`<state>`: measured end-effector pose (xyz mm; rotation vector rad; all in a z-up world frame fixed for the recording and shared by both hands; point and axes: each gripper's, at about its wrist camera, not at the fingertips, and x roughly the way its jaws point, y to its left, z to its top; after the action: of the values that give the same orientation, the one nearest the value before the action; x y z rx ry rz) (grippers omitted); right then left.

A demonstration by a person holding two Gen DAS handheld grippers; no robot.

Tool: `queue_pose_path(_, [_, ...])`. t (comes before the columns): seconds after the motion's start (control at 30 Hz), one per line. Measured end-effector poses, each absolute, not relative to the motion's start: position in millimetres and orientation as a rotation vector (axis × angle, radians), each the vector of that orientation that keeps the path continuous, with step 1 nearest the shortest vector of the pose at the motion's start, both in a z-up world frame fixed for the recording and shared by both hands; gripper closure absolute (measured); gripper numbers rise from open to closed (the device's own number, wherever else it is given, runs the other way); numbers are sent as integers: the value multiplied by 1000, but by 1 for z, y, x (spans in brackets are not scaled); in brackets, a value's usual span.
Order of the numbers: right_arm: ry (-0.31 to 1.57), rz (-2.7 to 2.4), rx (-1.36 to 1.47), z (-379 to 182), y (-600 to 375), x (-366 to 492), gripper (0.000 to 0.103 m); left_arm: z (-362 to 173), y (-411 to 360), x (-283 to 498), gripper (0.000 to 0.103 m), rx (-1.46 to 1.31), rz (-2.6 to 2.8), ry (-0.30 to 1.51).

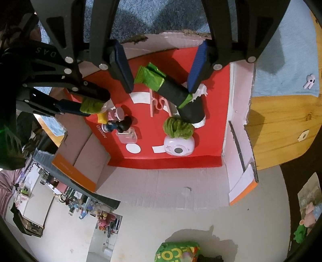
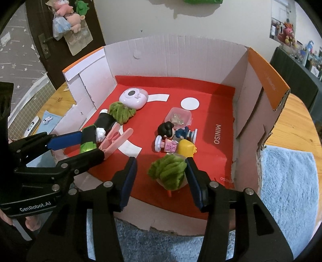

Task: Organize objects
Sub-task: 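Lower the yarn ball into the clear lid while the left tool lowers the tube beside the plush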

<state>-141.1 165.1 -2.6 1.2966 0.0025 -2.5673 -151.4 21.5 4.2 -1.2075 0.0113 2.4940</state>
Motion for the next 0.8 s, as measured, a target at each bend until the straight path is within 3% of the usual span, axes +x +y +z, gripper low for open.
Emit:
queue_pose_path(0.33, [4,-2588,1250,8,165,-127,45,16,19,-138,41,-1163,2543,28])
queue_pose_path(0.8, [16,-2644,1165,30,163,-87,36,32,3,-106,21,-1111,2602,-2])
